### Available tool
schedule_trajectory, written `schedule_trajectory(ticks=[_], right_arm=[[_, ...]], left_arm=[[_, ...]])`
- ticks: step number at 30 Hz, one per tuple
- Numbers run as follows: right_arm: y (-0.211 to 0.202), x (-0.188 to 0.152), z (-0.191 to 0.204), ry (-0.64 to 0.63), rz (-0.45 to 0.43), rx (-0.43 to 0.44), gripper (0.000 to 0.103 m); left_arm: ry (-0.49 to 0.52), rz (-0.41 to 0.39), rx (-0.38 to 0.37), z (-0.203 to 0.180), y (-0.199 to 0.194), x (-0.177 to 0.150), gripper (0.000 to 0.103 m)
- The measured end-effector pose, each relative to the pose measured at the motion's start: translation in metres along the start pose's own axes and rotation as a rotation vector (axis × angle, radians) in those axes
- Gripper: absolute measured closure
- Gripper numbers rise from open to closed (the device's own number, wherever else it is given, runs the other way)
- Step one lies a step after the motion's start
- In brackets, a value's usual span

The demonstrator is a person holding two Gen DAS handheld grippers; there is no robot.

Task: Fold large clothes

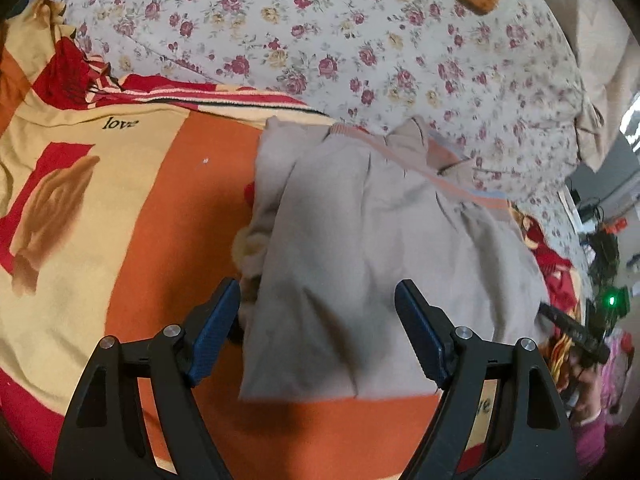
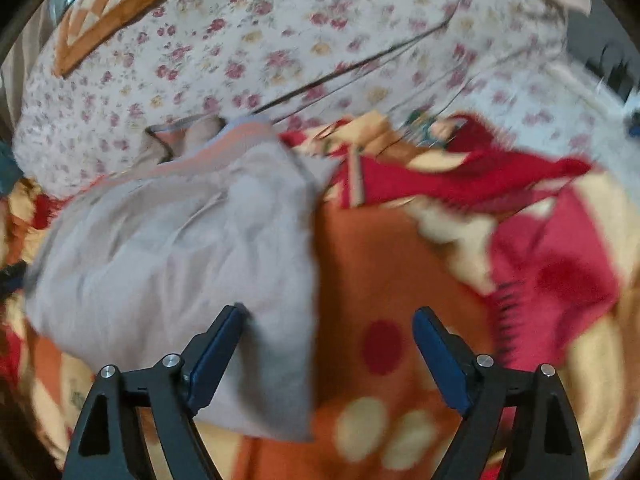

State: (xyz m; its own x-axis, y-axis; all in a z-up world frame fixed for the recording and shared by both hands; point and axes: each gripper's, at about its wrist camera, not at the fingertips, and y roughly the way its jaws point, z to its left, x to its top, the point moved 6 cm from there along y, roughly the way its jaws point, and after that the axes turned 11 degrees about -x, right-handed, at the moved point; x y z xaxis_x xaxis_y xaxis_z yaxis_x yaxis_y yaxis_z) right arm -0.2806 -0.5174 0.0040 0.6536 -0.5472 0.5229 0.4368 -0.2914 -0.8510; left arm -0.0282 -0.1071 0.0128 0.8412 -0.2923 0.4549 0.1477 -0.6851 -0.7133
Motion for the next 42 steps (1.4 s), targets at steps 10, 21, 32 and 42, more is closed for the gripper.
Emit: schedule_trajectory(ticks=[10, 21, 32, 42], right_arm=[[0.000, -0.006, 0.047, -0.137, -0.097, -0.043, 0.088], [-0.003, 0.000, 0.015, -0.122, -0.112, -0.174, 0.098], [-0.053, 0.017, 0.081, -0.072, -0.155, 0.143, 0.051], [0.039, 0.010, 0.200, -0.330, -0.052, 0.118, 0.050]], left_arm=[[0.003, 0.067, 0.050, 0.012, 0.015, -0.013, 0.089], [-0.041, -0.004, 0.124, 0.032, -0.009, -0.009, 0.094], [0.038, -0.090, 0.089, -0.014, -0.028, 0.005, 0.049], [0.089, 0.028, 0.199, -0.013, 0.038, -0.007, 0.045]])
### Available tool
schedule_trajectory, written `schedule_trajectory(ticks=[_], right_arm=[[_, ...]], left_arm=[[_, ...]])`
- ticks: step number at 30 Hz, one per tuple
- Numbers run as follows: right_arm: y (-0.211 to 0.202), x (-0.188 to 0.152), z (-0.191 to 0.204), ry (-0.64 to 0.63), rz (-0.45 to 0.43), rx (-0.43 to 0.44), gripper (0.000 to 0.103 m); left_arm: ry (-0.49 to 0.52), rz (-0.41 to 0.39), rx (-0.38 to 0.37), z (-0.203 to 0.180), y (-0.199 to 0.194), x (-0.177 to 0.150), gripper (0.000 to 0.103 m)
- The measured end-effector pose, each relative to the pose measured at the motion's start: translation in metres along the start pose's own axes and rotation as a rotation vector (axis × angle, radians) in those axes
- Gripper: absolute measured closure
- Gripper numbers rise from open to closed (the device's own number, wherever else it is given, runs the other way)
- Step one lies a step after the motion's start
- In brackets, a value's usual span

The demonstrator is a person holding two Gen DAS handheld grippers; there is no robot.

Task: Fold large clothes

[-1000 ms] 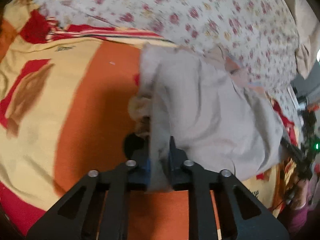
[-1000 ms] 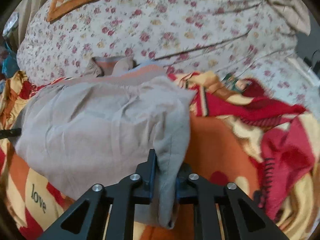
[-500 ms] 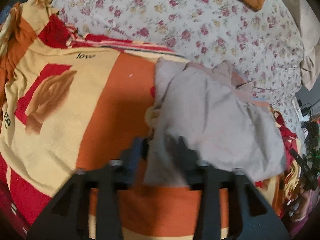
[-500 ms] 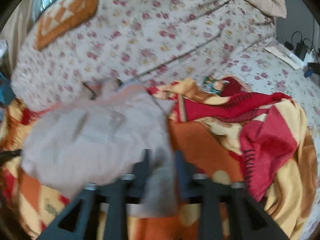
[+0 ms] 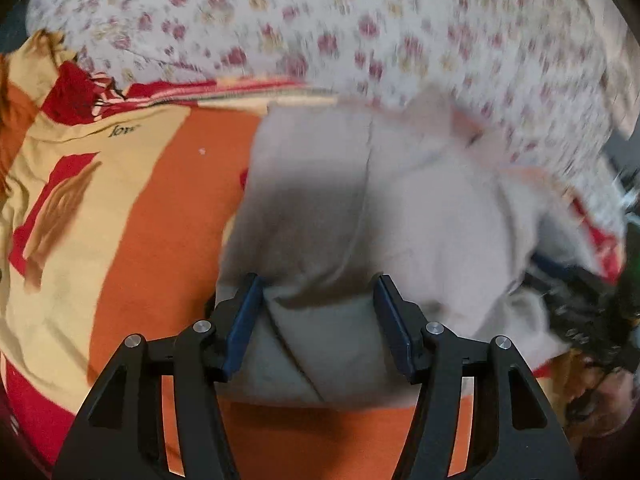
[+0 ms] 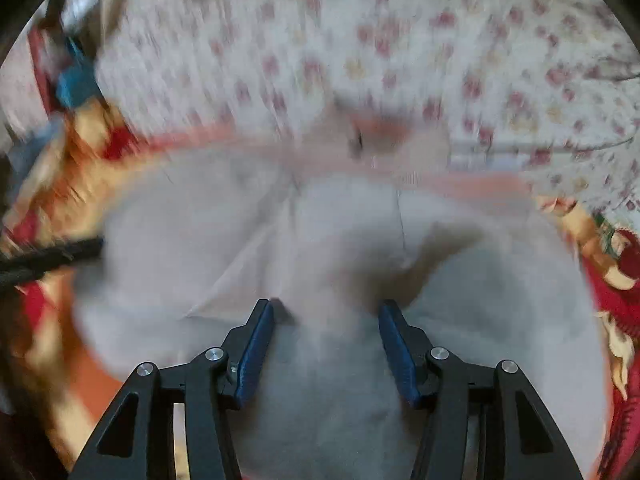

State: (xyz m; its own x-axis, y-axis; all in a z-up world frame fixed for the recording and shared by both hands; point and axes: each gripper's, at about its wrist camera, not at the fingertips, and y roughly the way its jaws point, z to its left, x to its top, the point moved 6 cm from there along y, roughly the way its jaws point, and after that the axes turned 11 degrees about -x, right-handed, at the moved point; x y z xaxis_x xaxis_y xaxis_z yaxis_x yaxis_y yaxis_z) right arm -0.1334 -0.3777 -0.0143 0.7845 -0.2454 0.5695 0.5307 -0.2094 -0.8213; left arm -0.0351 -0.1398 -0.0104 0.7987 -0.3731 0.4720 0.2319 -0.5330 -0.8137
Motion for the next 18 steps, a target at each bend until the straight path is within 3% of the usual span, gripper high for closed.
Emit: schedule_trajectory(ticks=[2, 5, 7, 9, 10, 13, 18], right_arm=[[-0.001, -0.006, -0.004, 0.041, -0.076, 0.035, 0.050], [-0.008, 0.000, -0.005, -0.003, -0.043, 0.030, 0.049], [-0.019, 0.008, -0.012, -0.004, -0.086, 0.005, 0.044], [-0.027, 0.012, -0.016, 0.018, -0.116, 0.007, 0.032], [-0.029, 0.014, -0.017, 0.030, -0.122, 0.018, 0.032], [-0.030, 0.016, -0.015, 0.048, -0.121, 0.029, 0.032], [-0.016, 0.011, -0.007, 0.029, -0.071, 0.001, 0.032]], left_arm=[[0.014, -0.009, 0.011, -0.001, 0.002, 0.001, 0.044], [-0.007, -0.023, -0.032, -0.001, -0.002, 0.008, 0.036], [-0.029, -0.050, -0.034, 0.002, -0.006, 0.014, 0.036], [-0.031, -0.069, -0.008, 0.005, -0.008, 0.018, 0.035], [-0.028, -0.074, 0.013, 0.007, -0.008, 0.020, 0.034], [-0.024, -0.071, 0.070, 0.013, -0.005, 0.020, 0.034], [-0.014, -0.072, 0.078, 0.014, -0.006, 0.019, 0.034]])
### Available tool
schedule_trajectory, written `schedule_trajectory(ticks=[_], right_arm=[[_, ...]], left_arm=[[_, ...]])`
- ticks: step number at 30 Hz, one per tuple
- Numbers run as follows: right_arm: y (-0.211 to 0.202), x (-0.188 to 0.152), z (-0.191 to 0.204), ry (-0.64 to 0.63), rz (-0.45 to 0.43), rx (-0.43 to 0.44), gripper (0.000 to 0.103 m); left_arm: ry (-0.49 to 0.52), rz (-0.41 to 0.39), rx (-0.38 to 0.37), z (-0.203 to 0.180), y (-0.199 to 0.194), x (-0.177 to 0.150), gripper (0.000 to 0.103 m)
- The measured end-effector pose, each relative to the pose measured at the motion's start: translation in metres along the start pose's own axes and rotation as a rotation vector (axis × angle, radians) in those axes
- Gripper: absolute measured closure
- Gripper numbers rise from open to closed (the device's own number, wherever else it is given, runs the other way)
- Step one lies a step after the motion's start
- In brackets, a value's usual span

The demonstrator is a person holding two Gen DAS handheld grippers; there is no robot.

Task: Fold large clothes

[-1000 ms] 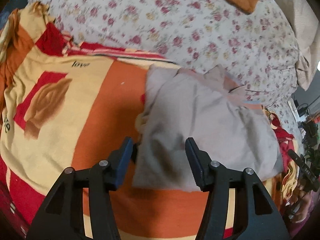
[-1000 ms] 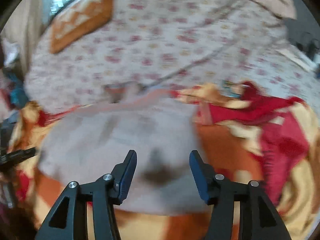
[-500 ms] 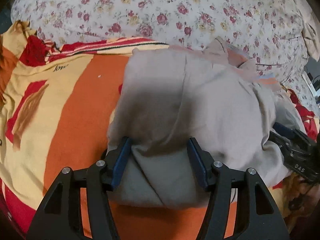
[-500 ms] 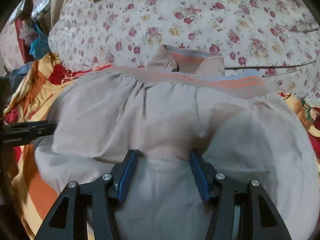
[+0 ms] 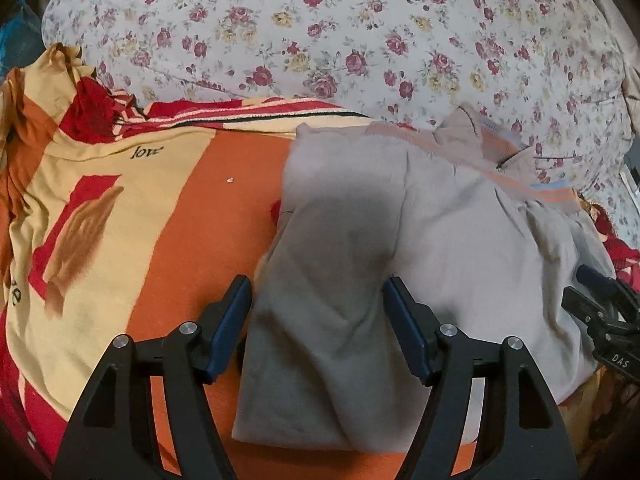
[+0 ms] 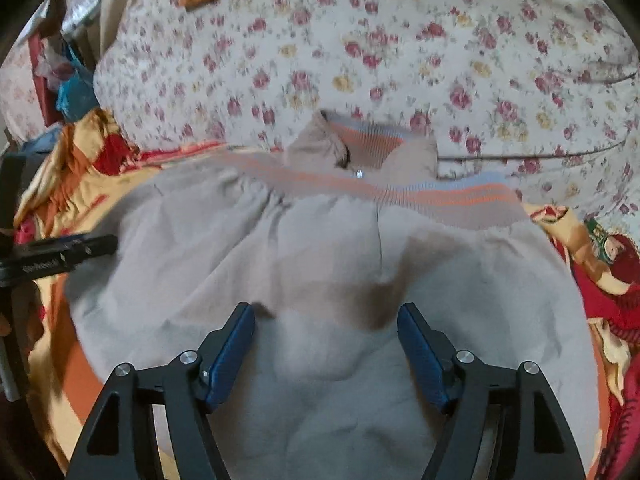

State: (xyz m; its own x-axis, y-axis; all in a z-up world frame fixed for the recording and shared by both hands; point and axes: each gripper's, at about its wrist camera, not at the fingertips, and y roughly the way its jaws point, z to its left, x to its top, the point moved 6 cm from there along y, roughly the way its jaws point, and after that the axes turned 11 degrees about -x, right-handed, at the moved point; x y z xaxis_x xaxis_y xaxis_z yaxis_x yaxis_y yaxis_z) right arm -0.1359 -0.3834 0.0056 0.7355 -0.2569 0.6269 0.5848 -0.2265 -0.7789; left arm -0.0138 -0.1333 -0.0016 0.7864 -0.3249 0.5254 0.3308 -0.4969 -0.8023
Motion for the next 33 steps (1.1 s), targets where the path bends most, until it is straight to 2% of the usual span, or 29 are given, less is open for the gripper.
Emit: schedule_trajectory(ticks=[11, 15, 17, 23, 25, 27, 31, 33], right_arm=[[-0.011, 0.003, -0.011, 0.038, -0.040, 0.003, 0.031], [0.012, -0.007, -0.008, 0.006, 0.025, -0.032, 0.025], [0.014, -0.010, -0.006, -0.007, 0.021, -0.048, 0.025], [0.002, -0.004, -0.010, 0.019, 0.022, -0.012, 0.026], [0.000, -0.004, -0.013, 0.039, 0.029, 0.009, 0.025], [-0.002, -0.005, -0.014, 0.047, 0.037, 0.019, 0.026], [-0.004, -0.006, -0.015, 0.049, 0.042, 0.035, 0.025], [-0.004, -0.005, -0.015, 0.050, 0.037, 0.042, 0.025]], left_arm=[[0.002, 0.002, 0.010, 0.001, 0.004, 0.000, 0.034], [-0.003, 0.008, 0.017, 0.000, 0.007, 0.000, 0.032], [-0.012, 0.015, 0.007, 0.002, 0.008, 0.001, 0.032], [-0.144, 0.020, -0.096, 0.026, -0.001, 0.011, 0.030], [-0.206, 0.016, -0.156, 0.036, -0.003, 0.015, 0.018], [-0.244, 0.015, -0.228, 0.039, -0.002, 0.018, 0.016], [-0.241, 0.092, -0.315, 0.027, 0.020, 0.017, 0.015], [-0.211, 0.136, -0.310, 0.020, 0.034, 0.015, 0.013]])
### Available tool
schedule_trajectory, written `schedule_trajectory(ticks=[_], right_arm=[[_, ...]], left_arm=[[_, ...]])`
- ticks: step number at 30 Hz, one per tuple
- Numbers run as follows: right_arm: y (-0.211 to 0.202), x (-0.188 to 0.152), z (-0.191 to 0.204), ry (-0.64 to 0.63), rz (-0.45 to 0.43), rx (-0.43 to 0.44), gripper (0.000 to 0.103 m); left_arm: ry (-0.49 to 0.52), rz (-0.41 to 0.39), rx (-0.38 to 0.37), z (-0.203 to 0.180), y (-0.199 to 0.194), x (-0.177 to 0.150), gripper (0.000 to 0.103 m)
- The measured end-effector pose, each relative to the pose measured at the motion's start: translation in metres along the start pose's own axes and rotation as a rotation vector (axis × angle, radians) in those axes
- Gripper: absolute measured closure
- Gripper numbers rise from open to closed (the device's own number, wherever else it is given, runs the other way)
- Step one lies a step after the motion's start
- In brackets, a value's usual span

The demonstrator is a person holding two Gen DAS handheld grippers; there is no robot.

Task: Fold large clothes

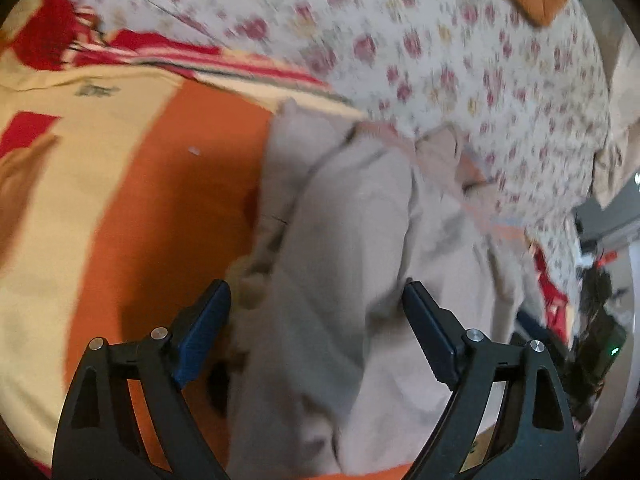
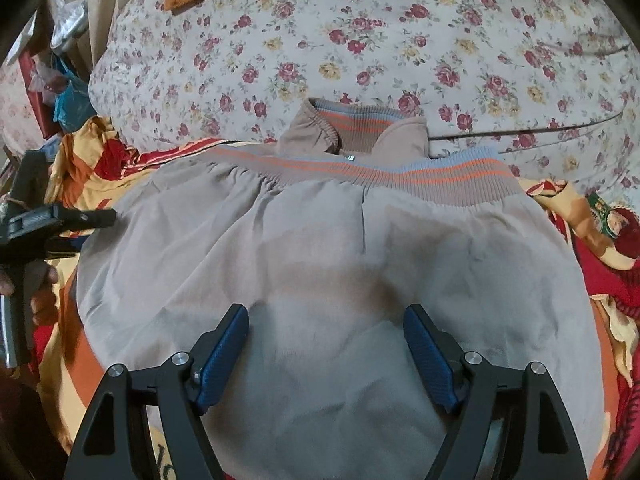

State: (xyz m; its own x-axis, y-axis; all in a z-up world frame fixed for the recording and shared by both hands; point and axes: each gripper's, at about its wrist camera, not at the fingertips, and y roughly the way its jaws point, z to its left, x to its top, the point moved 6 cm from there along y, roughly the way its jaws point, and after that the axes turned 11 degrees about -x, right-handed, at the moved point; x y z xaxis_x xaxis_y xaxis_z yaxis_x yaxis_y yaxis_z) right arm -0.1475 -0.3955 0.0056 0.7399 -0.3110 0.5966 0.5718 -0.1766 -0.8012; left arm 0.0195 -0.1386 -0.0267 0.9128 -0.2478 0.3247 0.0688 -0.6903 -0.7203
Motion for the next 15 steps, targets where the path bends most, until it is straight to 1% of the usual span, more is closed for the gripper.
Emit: schedule_trajectory(ticks=[1, 3, 6, 8, 9, 10, 11, 13, 15], right_arm=[[0.000, -0.001, 0.000, 0.002, 0.001, 0.002, 0.025], [0.001, -0.001, -0.002, 0.006, 0.004, 0.011, 0.025], [-0.001, -0.001, -0.005, 0.019, -0.001, 0.024, 0.025], [-0.005, 0.001, -0.008, 0.037, -0.012, 0.029, 0.026], [-0.008, 0.003, -0.011, 0.054, -0.026, 0.032, 0.026], [-0.010, 0.005, -0.015, 0.068, -0.037, 0.034, 0.026], [-0.012, 0.007, -0.018, 0.080, -0.045, 0.033, 0.026], [-0.013, 0.010, -0.027, 0.099, -0.048, 0.018, 0.026], [-0.010, 0.010, -0.038, 0.125, -0.038, 0.004, 0.026]], left_arm=[[0.029, -0.005, 0.020, -0.003, 0.006, 0.002, 0.008], [0.035, -0.008, 0.021, -0.006, 0.012, 0.006, 0.003], [-0.001, -0.016, -0.014, -0.007, 0.020, 0.015, 0.002], [-0.004, -0.011, -0.029, -0.006, 0.023, 0.019, 0.003], [-0.001, -0.008, -0.038, -0.007, 0.023, 0.019, 0.014], [-0.001, 0.007, -0.054, -0.007, 0.022, 0.017, 0.029], [0.001, 0.014, -0.060, -0.009, 0.023, 0.017, 0.035], [0.016, 0.024, -0.078, -0.014, 0.022, 0.015, 0.062], [0.012, 0.018, -0.093, -0.022, 0.023, 0.013, 0.073]])
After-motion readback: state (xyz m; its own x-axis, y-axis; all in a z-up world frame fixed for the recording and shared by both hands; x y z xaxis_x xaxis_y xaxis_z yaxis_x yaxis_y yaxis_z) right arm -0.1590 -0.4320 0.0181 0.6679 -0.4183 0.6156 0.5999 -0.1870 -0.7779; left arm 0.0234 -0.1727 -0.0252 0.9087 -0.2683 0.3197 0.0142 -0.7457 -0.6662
